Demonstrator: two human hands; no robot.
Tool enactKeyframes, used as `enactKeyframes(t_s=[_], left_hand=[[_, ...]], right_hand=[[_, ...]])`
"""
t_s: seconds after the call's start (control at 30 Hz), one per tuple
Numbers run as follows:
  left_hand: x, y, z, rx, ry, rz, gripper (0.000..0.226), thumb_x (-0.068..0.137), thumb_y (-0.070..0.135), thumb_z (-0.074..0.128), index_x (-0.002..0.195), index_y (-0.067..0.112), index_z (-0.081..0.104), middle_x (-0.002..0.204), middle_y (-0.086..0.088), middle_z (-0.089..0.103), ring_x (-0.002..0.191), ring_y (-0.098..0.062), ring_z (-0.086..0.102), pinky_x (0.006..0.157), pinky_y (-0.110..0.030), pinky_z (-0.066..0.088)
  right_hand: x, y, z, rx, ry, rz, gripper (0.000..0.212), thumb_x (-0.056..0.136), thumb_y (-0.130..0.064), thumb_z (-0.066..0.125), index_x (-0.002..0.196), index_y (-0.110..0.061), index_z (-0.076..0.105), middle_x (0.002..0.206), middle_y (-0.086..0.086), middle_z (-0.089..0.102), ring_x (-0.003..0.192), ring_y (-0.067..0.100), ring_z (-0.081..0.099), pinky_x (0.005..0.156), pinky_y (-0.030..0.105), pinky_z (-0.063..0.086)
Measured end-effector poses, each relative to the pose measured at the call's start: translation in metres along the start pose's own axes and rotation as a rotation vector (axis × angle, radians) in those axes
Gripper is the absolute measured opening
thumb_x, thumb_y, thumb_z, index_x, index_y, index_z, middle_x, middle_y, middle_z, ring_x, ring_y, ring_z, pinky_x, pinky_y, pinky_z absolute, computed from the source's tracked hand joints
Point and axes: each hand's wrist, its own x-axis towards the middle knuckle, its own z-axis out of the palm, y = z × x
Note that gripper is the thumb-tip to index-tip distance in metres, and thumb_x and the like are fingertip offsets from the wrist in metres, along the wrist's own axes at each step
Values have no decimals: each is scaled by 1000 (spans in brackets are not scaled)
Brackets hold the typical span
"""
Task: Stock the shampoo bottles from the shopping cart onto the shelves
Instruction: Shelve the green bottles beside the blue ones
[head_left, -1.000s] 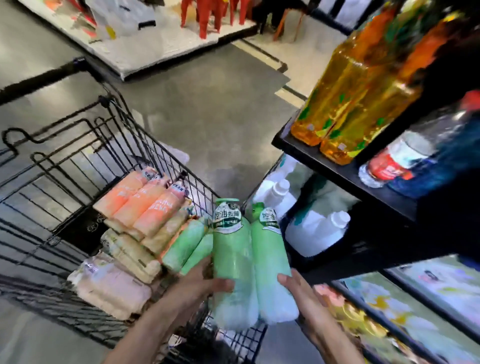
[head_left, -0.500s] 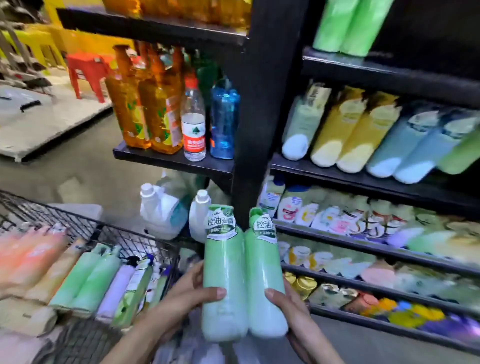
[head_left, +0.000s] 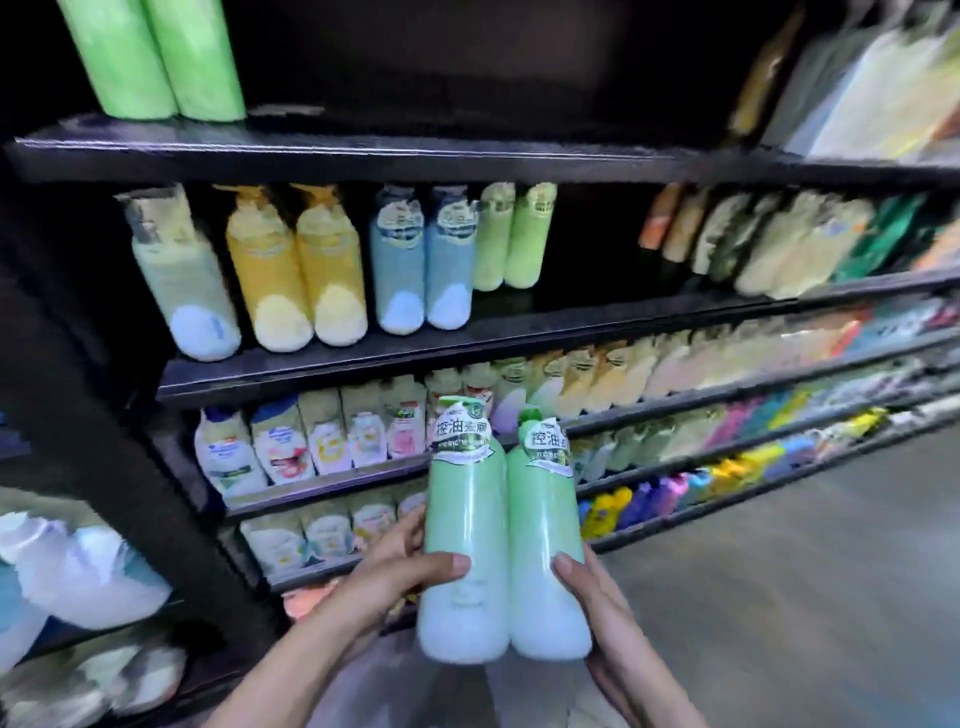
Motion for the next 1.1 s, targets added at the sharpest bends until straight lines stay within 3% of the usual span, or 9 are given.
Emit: enactKeyframes(t_s=[0.07, 0.17, 0.3, 0.5, 0.67, 0.77, 0.83, 0.93, 1.1], left_hand=[[26, 8, 12, 20, -37, 5, 91, 44, 20, 85, 128, 8, 51, 118, -14, 67, 111, -35, 62, 94, -43, 50], [68, 25, 29, 51, -99, 36, 107, 33, 34, 93, 129, 11, 50, 120, -10, 67, 111, -29, 63, 87, -36, 52], [123, 48, 43, 46, -128, 86, 104, 34, 24, 90, 129, 8, 50, 118, -12, 67, 107, -25, 65, 80, -30, 54], [206, 85, 53, 64, -167, 141, 121, 10, 32, 95, 122, 9, 54, 112, -15, 69, 97, -24, 69, 73, -29, 59], [257, 118, 60, 123, -136, 151, 108, 27, 37, 95, 123, 9, 54, 116, -17, 67, 107, -36, 63, 95, -52, 47], [282, 133, 60, 123, -40, 157, 106, 25, 38, 95, 120, 11, 56, 111, -15, 69, 98, -32, 67, 82, -43, 53], [300, 141, 58, 135, 17, 177, 100, 29, 35, 93, 120, 12, 56, 110, -13, 70, 99, -31, 67, 83, -43, 53], [324, 153, 56, 144, 122, 211, 83, 38, 27, 85, 115, 13, 59, 104, -9, 72, 95, -25, 69, 79, -37, 52], [351, 169, 57, 199, 254, 262, 67, 50, 19, 80, 113, 3, 61, 93, -10, 75, 81, -21, 72, 63, -25, 55]], right_hand=[[15, -11, -15, 18, 35, -19, 87, 51, -45, 86, 126, -12, 58, 119, 15, 67, 109, 34, 64, 89, 47, 54], [47, -30, -38, 17, 81, -54, 81, 58, -39, 82, 129, -9, 55, 120, 17, 66, 111, 37, 63, 98, 54, 47], [96, -63, -60, -32, 116, -108, 77, 57, -34, 82, 124, -6, 55, 115, 18, 68, 107, 37, 64, 95, 51, 50], [174, -112, -83, -98, 198, -121, 80, 55, -36, 85, 120, -6, 50, 113, 15, 69, 103, 33, 66, 92, 46, 52], [232, -147, -92, -65, 189, -129, 79, 52, -38, 82, 119, -9, 51, 113, 13, 69, 96, 27, 69, 84, 41, 56], [268, -164, -95, -72, 143, -137, 81, 53, -38, 82, 121, -7, 51, 114, 16, 68, 95, 27, 69, 83, 42, 56], [292, -175, -95, -82, 102, -136, 79, 55, -36, 82, 120, -6, 50, 113, 17, 68, 93, 26, 69, 81, 41, 56], [327, -192, -96, -83, 23, -136, 63, 64, -25, 76, 117, -4, 49, 106, 13, 68, 84, 19, 70, 68, 31, 56], [383, -218, -94, -145, -98, -171, 60, 65, -19, 75, 117, -8, 48, 107, 14, 69, 91, 24, 70, 77, 40, 57]])
